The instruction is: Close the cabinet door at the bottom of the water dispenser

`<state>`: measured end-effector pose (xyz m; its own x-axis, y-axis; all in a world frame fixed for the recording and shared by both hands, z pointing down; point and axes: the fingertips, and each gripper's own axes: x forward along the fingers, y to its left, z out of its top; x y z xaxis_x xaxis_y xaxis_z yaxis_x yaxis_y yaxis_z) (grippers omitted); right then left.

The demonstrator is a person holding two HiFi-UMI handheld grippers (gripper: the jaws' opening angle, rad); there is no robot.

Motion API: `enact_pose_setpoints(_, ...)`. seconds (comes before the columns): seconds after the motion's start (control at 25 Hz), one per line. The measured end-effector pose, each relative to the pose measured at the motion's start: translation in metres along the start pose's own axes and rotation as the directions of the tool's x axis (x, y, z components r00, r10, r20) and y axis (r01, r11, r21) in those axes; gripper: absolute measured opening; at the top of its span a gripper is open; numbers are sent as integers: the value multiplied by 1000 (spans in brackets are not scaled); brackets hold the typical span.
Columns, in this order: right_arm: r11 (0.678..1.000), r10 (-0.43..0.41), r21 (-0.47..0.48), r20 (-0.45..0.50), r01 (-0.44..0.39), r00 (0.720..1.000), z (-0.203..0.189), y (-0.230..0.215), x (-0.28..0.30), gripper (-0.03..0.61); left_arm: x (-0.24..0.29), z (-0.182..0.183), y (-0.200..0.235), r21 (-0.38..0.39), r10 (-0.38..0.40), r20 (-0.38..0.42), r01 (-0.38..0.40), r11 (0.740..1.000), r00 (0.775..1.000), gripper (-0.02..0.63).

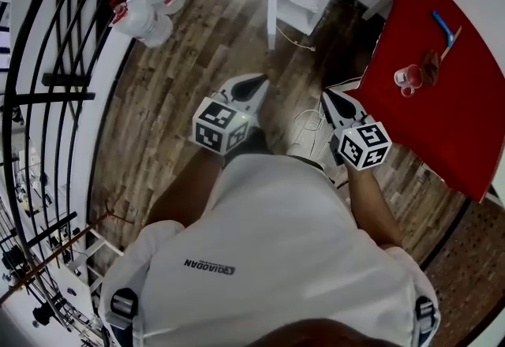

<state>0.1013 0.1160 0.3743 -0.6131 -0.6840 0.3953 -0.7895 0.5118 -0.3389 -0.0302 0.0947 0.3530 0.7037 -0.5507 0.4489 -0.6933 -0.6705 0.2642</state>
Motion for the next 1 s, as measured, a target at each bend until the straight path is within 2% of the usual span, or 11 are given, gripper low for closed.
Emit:
enact_pose_setpoints(0.32,997,-75,-23,4,75,997,39,4,37,23,5,31,50,25,-63,17,62,998,998,-3)
enact_pose_setpoints(0.56,994,-107,-29,-29,106,994,41,11,63,23,4,37,86,39,-84,20,83,996,996,-3)
enact_pose_setpoints(0.8,992,-127,-8,-67,127,990,36,4,107,23,-7,28,128,54,-59,-8,60,997,998,-3)
enact_pose_setpoints(1.0,994,-103,-42,-145,98,984,21,1,142,23,-12,10,150,7,-18,-26,19,1000,999,-3)
